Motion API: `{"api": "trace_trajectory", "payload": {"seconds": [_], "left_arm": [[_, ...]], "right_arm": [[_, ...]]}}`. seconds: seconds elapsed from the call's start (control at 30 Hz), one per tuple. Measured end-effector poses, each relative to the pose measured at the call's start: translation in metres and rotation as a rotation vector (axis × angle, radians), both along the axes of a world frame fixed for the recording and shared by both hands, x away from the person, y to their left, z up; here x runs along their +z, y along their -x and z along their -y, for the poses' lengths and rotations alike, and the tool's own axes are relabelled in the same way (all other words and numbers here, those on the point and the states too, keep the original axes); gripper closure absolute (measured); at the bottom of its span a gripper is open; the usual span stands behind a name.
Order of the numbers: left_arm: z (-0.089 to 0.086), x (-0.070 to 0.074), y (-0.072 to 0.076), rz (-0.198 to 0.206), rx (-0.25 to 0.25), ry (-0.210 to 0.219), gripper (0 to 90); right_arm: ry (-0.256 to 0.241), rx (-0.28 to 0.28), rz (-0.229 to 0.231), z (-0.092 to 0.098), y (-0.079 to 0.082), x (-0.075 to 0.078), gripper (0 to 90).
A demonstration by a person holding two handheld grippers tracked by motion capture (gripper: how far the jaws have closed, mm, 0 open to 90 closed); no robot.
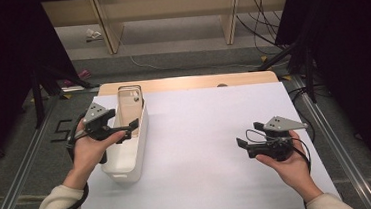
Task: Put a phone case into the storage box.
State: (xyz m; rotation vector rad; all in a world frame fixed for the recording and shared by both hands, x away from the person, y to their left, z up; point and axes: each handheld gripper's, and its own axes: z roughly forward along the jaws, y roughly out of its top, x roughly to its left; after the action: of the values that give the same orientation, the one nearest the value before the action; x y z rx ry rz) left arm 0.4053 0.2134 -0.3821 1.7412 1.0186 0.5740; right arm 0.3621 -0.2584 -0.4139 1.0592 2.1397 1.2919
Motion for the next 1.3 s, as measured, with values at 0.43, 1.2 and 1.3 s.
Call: {"api": "trace_trajectory", "payload": {"seconds": [0.43,1.2,1.3], "left_arm": [[0.01,-0.003,0.027,0.042,-0.083,-0.031,4.3],[0.011,-0.021,0.054,0.066,-0.153,-0.05,2.0],[0.01,-0.026,0.057,0.074,-0.149,-0.054,1.9]], "right_arm": [[-0.003,0.006,-0.001,0.0,0.0,0.0,16.0],[-0.003,0.012,-0.002,0.0,0.001,0.0,16.1],[-0.003,0.012,-0.004,0.0,0.002,0.0,16.1]]}}
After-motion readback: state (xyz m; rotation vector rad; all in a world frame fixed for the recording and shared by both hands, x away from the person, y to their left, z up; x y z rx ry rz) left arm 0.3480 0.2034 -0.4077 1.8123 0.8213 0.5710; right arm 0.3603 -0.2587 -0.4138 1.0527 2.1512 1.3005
